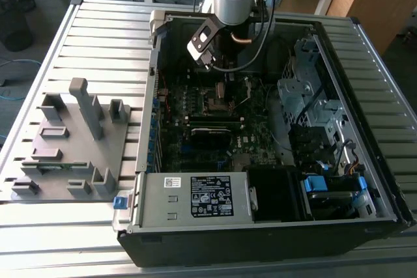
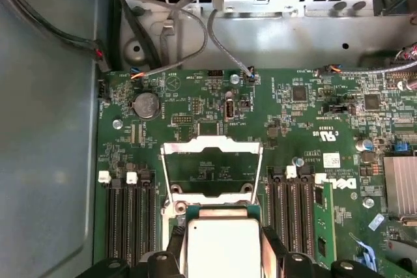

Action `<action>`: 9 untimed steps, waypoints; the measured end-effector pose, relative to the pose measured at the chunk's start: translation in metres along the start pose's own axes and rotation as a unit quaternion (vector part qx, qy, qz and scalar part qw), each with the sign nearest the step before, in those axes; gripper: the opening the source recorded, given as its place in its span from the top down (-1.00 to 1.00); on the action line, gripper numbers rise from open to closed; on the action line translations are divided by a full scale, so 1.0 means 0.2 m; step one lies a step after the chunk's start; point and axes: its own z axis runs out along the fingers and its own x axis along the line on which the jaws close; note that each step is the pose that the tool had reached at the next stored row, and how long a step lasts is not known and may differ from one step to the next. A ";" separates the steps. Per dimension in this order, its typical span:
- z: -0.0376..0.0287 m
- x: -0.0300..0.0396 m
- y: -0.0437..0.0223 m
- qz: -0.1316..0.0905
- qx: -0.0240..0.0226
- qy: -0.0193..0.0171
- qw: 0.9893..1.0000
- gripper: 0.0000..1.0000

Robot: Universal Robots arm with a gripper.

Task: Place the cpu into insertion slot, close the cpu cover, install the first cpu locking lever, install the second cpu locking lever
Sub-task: 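Place the cpu into insertion slot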

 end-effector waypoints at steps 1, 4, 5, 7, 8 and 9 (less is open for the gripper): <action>0.001 0.000 0.000 0.000 0.000 0.000 1.000 -0.08; 0.005 0.000 -0.001 0.000 0.000 0.003 1.000 -0.08; 0.007 0.001 -0.001 0.001 0.000 0.006 1.000 -0.08; 0.008 0.001 -0.002 0.001 0.000 0.007 1.000 -0.08; 0.008 0.001 -0.002 0.001 0.000 0.007 1.000 -0.08; 0.008 0.001 -0.002 0.001 0.000 0.007 1.000 -0.08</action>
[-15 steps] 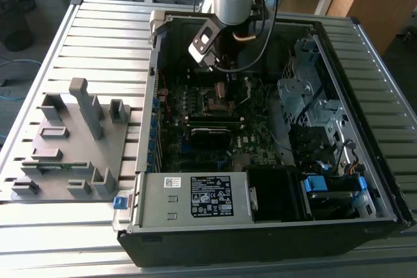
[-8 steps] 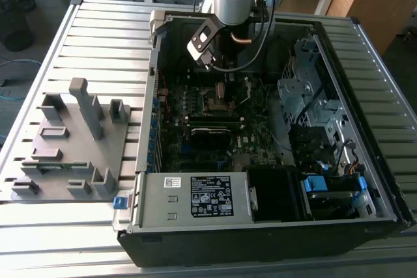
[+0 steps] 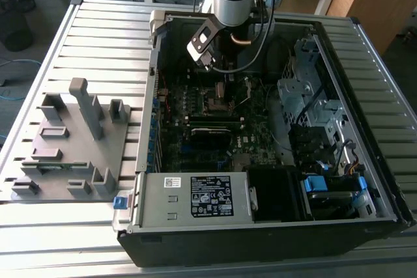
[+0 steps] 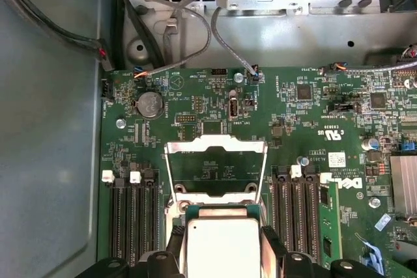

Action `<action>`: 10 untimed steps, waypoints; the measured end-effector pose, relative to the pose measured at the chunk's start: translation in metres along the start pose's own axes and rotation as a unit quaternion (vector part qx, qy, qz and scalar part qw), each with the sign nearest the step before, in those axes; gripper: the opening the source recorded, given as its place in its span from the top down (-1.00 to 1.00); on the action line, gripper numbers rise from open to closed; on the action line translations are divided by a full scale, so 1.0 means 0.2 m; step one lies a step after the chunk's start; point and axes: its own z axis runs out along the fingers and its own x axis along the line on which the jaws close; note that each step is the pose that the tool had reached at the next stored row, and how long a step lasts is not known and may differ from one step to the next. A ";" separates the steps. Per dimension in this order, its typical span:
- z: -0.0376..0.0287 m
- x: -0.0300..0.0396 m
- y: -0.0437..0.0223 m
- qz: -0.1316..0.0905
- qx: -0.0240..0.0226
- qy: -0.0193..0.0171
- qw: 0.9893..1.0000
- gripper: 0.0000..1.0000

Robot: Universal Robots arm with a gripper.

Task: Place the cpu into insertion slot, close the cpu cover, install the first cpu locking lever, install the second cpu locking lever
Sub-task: 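Place the cpu into insertion slot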

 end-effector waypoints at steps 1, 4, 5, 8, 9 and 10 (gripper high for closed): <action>0.000 0.000 0.000 0.000 0.000 0.000 1.000 -0.08; 0.001 0.000 0.000 0.000 0.005 0.000 1.000 -0.08; 0.002 0.000 0.000 0.000 0.009 0.000 1.000 -0.08; 0.002 0.000 0.000 0.000 0.015 -0.001 1.000 -0.08; 0.002 0.000 0.000 0.000 0.015 -0.001 1.000 -0.08; 0.002 0.000 0.000 0.000 0.015 -0.001 1.000 -0.08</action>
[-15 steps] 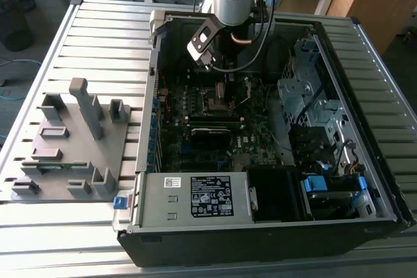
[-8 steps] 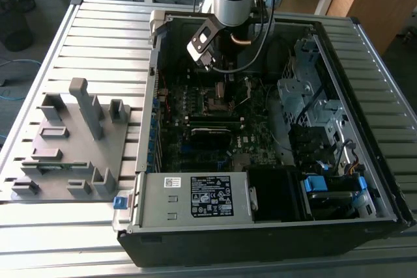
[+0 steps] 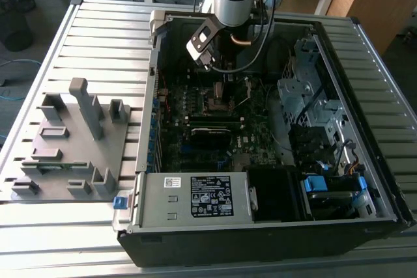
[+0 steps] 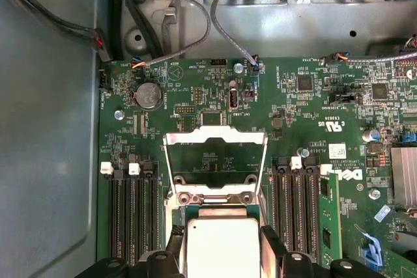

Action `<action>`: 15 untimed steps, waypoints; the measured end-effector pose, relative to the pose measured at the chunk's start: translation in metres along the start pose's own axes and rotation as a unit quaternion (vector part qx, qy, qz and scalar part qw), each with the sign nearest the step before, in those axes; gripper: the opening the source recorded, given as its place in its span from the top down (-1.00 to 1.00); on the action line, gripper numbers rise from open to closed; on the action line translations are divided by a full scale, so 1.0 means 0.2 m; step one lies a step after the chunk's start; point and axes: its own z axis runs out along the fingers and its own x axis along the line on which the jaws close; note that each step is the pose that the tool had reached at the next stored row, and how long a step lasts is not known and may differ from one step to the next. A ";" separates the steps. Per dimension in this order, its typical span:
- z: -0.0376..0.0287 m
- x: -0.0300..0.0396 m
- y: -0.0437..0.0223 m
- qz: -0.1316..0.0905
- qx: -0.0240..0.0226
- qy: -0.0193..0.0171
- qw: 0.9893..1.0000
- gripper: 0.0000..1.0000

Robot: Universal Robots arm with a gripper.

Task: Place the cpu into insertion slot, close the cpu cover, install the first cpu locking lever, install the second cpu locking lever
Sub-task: 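Place the cpu into insertion slot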

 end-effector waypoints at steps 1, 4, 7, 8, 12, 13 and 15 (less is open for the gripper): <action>0.000 0.000 0.000 0.000 0.000 0.000 1.000 -0.08; 0.001 0.000 0.000 -0.008 0.000 0.001 1.000 -0.08; 0.002 0.000 0.000 -0.026 0.001 0.002 1.000 -0.08; 0.002 0.000 0.000 -0.027 0.001 0.002 1.000 -0.08; 0.002 0.000 0.000 -0.027 0.001 0.002 1.000 -0.08; 0.002 0.000 0.000 -0.027 0.001 0.002 1.000 -0.08; 0.002 0.000 0.000 -0.027 0.001 0.002 1.000 -0.08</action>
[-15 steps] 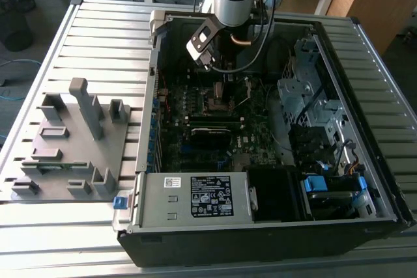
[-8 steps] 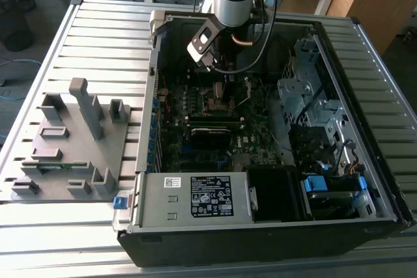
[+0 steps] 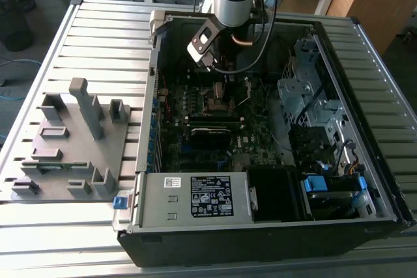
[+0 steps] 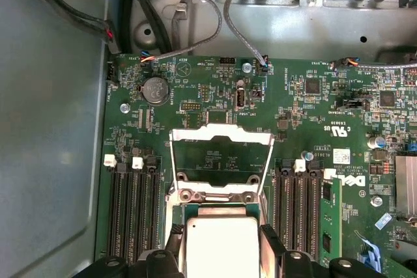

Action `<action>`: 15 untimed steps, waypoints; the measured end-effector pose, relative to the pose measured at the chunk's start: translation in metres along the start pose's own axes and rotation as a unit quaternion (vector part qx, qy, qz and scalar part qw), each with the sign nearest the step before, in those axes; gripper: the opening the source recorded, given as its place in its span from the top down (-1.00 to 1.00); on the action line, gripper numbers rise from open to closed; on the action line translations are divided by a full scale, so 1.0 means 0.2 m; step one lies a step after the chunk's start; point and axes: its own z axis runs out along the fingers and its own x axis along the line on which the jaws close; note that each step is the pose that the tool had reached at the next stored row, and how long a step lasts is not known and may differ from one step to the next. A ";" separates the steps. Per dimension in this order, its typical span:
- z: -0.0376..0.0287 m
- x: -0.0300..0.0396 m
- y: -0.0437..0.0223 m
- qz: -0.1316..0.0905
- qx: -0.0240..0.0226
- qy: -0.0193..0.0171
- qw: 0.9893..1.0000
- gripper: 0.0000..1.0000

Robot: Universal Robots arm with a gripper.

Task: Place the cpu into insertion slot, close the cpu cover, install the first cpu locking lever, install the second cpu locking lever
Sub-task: 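Place the cpu into insertion slot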

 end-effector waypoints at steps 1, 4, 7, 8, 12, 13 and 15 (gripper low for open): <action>0.000 0.000 0.000 0.000 0.000 0.000 1.000 -0.08; 0.000 0.000 0.000 0.000 0.002 0.000 1.000 -0.08; 0.000 0.000 0.000 0.000 0.004 0.000 1.000 -0.08; 0.000 0.000 0.000 0.000 0.004 0.000 1.000 -0.08; 0.000 0.000 0.000 0.000 0.005 0.000 1.000 -0.08; 0.000 0.001 0.000 0.000 0.005 0.000 1.000 -0.08; 0.000 0.002 -0.001 0.002 0.005 0.000 1.000 -0.08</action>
